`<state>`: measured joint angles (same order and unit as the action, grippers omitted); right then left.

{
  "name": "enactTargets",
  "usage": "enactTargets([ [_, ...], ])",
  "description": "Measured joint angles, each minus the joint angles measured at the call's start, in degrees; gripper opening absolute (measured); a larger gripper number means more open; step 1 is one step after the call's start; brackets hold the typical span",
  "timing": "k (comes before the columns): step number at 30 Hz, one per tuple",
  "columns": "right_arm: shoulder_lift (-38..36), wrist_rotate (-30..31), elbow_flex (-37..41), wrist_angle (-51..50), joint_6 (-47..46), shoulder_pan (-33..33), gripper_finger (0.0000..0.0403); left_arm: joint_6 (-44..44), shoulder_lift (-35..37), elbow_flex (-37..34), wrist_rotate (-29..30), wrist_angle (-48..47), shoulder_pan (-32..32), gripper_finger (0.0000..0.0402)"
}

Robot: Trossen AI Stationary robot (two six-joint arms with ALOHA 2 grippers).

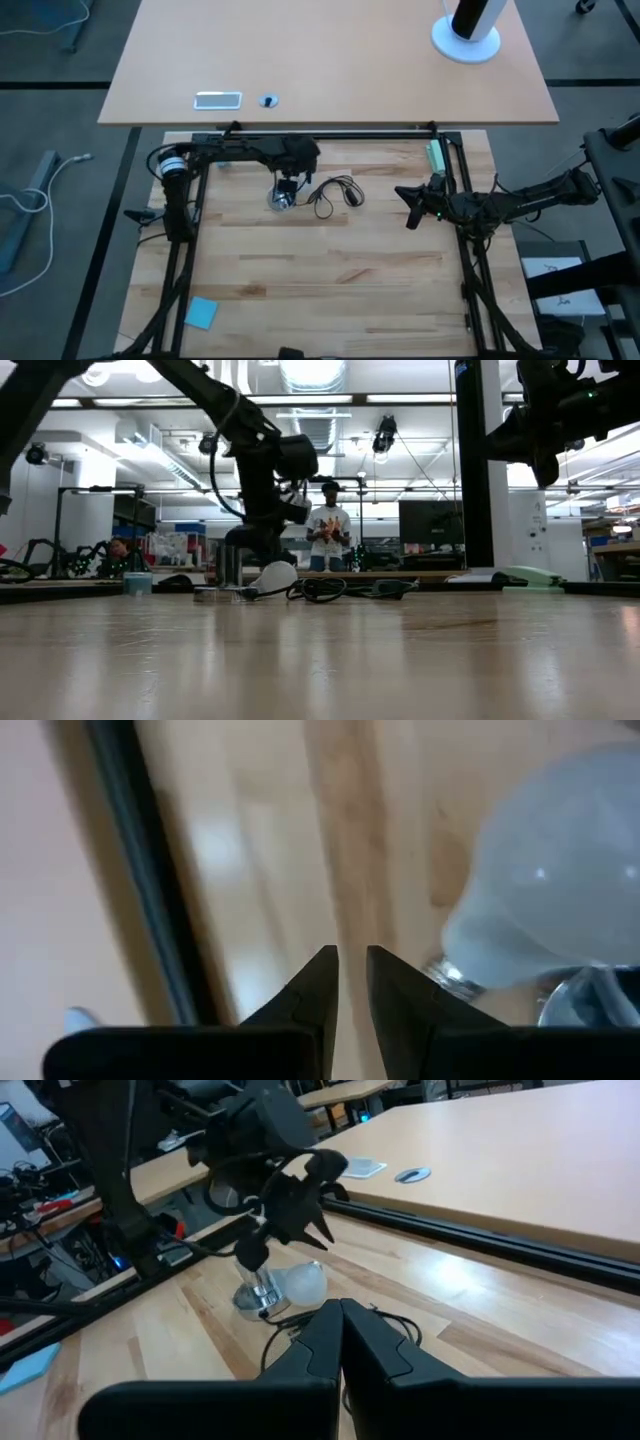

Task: Screw lightbulb
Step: Insert the lightbulb into the lamp

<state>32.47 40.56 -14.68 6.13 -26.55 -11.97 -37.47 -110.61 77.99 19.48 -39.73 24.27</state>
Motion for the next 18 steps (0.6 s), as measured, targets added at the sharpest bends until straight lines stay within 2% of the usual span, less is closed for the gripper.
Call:
enactTargets([
  [4,0.0,0.0,0.0,0.0,0.0,0.0,0.0000,1.9,-3.5,4.0,-4.6,-4.5,-0.6,0.0040],
  [9,0.0,0.0,0.0,-0.2,0.0,0.0,0.0000,5.8,-6.1,10.0,-15.5,-9.8,-2.7,0.0036],
  [14,0.0,-0.1,0.0,-0.4,0.0,0.0,0.0000,3.3,-6.2,13.3,-12.7,-12.5,-4.0,0.0038],
  [18,0.0,-0.1,0.1,-1.4,-0.8,0.0,0.0000,1.6,-5.3,13.9,-12.9,-13.8,-4.1,0.0037],
])
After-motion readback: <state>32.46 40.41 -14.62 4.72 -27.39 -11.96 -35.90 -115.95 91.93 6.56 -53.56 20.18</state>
